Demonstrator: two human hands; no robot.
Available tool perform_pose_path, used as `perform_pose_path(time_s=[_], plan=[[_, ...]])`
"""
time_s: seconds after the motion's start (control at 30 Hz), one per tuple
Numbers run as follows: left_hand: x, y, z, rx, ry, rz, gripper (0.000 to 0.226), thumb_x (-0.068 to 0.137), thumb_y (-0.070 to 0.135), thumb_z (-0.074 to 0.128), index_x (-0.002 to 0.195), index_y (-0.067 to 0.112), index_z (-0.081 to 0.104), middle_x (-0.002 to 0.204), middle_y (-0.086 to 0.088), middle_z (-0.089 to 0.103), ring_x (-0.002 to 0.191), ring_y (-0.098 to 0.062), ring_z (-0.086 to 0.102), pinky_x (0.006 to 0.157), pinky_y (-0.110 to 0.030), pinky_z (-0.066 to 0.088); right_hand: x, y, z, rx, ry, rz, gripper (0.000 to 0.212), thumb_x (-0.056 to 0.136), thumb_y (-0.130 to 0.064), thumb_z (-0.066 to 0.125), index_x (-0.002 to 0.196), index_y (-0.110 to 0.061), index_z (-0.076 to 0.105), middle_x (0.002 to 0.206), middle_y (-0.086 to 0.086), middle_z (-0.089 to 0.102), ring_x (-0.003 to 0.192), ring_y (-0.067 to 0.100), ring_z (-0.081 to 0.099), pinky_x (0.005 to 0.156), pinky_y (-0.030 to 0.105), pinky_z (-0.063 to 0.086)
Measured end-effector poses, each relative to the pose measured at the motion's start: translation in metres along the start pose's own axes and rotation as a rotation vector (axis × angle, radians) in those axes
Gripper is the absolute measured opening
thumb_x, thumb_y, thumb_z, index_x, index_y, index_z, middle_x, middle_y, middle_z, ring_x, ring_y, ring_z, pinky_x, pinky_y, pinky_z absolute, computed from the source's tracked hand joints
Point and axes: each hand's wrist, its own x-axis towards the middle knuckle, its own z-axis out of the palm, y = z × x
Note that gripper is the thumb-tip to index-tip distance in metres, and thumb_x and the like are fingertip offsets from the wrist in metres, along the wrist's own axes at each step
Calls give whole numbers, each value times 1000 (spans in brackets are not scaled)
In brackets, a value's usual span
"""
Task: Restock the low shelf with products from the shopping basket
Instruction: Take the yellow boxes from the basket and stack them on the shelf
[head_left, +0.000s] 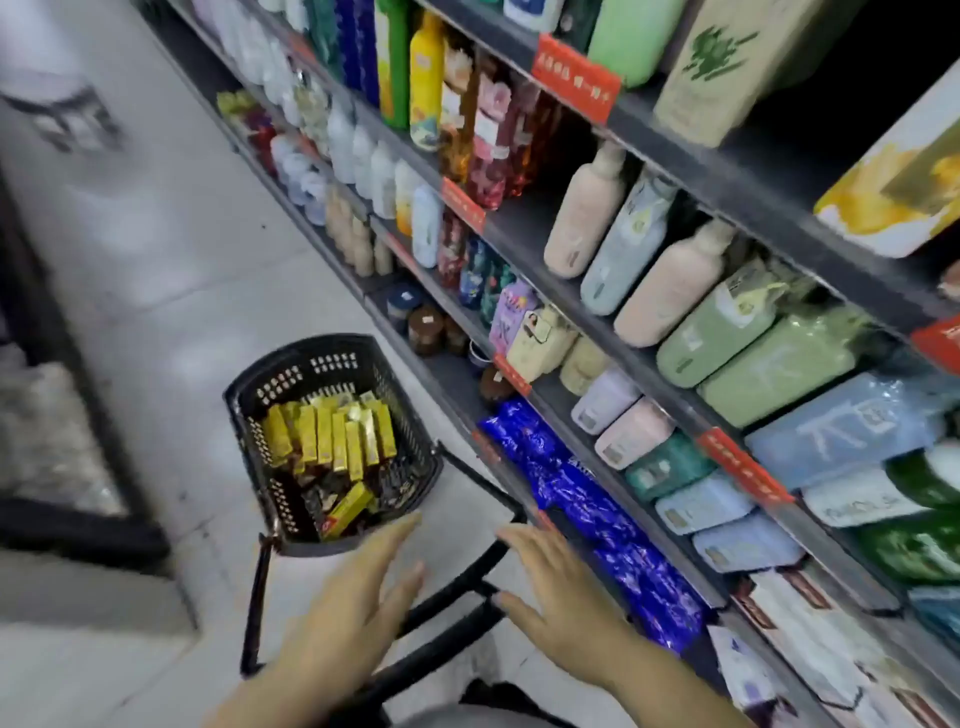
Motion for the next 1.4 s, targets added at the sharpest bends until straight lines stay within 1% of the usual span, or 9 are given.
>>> perform_pose_path(time_s=[0.07,0.13,0.3,0.43,0.57,0.67,0.77,1.13,1.4], plan=[[-1,-6,23,100,-82,-48,53,94,48,38,144,38,24,146,21,30,132,4,29,106,-17,25,12,1,17,-95,-172,-90,63,94,-51,40,147,-23,20,151,-10,18,139,10,14,111,19,5],[-5,-15,48,165,-147,-90,53,97,45,38,146,33,24,148,14,33,134,-3,33,107,-21,27,19,2,33,-177,-267,-184,62,92,-48,47,144,-21,28,148,-5,28,136,11,20,112,22,8],[-15,-37,81,205,-63,-104,45,97,37,40,140,23,37,140,8,45,127,-11,43,99,-17,30,38,6,54,-374,-430,-345,35,92,-32,48,123,-17,52,129,3,53,122,24,42,100,31,27],[-25,-41,92,209,-22,-112,36,96,34,41,130,25,46,128,8,54,115,-10,50,92,-20,37,51,9,51,-428,-447,-410,35,96,-35,42,130,-25,47,122,4,56,113,25,48,92,32,33],[-20,-41,88,402,29,-221,38,95,49,38,119,24,53,118,6,59,109,-14,54,84,-25,38,63,7,40,-383,-467,-406,39,97,-35,41,135,-29,43,119,4,53,115,23,45,93,33,35],[-6,-41,76,523,64,-313,47,91,60,35,101,19,56,106,2,62,101,-18,57,74,-28,36,82,3,27,-409,-433,-450,39,98,-37,39,135,-26,43,121,4,52,116,22,44,92,31,33],[11,-43,62,555,83,-306,48,91,61,35,96,18,55,104,0,64,97,-20,58,70,-29,34,104,-3,16,-429,-408,-507,39,99,-37,38,135,-24,43,123,2,52,116,21,44,92,30,32],[118,-78,-29,576,110,-286,48,91,63,31,94,20,53,102,0,66,95,-23,59,65,-30,30,247,-41,-21,-471,-439,-529,40,98,-38,40,136,-24,43,124,2,54,115,21,45,95,30,31],[231,-116,-139,493,-58,-316,48,94,55,34,103,12,53,112,-8,62,103,-27,56,78,-34,38,385,-98,-46,-588,-552,-400,35,99,-39,36,120,-13,46,117,10,54,109,32,48,87,41,37]])
